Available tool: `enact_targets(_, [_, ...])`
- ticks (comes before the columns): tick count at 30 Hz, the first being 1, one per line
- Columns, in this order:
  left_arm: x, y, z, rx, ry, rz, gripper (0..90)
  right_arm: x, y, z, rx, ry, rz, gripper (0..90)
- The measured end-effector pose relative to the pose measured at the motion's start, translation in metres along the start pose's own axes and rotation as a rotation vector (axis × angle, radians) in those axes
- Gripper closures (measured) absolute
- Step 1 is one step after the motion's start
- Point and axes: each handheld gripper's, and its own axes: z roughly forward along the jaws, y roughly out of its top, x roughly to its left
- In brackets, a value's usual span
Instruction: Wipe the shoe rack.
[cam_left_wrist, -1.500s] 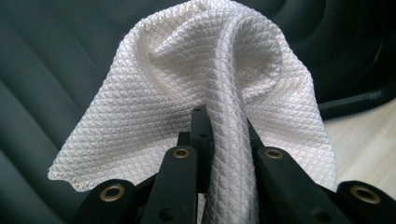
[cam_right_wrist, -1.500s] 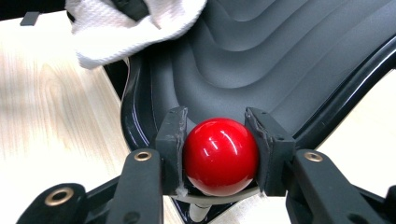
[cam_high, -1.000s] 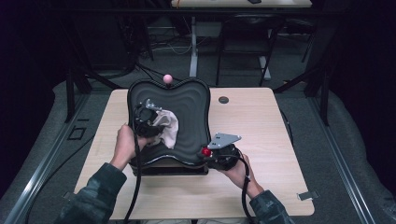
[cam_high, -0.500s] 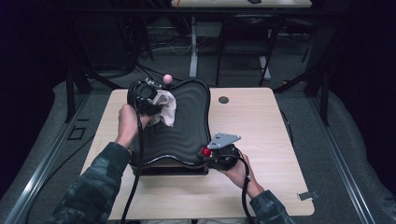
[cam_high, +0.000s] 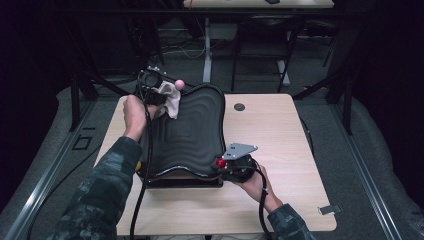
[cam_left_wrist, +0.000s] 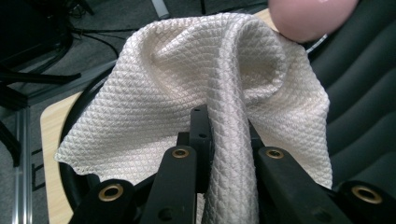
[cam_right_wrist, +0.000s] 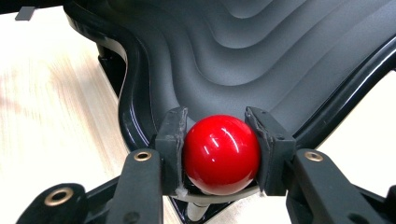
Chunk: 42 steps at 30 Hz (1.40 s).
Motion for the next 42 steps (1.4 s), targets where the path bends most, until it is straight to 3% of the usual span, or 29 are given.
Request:
enact_targets(8, [-0.004,-0.004,0.0,0.009,-0.037,0.006,82.5,0.001,0.0,0.0,-0.001,-0.005,-0.002,59.7])
enact_targets(14, [-0.016,-0.011,-0.001,0.012,-0.044,0.048,82.5,0.001,0.0,0.0,-0.003,-0.008,-0.004,59.7])
enact_targets(19, [-0.025,-0.019,-0.002,0.018,-0.077,0.074,82.5,0.001,-0.001,0.0,-0.005,-0.008,-0.003,59.7])
enact_targets(26, [-0.035,-0.03,-0.004,0.019,-0.115,0.084,82.6,0.001,-0.001,0.0,0.003,-0.009,-0.005,59.7])
enact_targets(34, [-0.051,-0.052,-0.007,0.023,-0.166,0.108,82.6,0.002,-0.002,0.001,-0.019,-0.022,0.015,59.5])
enact_targets(42, [-0.071,-0.081,-0.014,0.021,-0.205,0.151,82.6,0.001,-0.004,0.001,-0.039,-0.002,0.033,59.5])
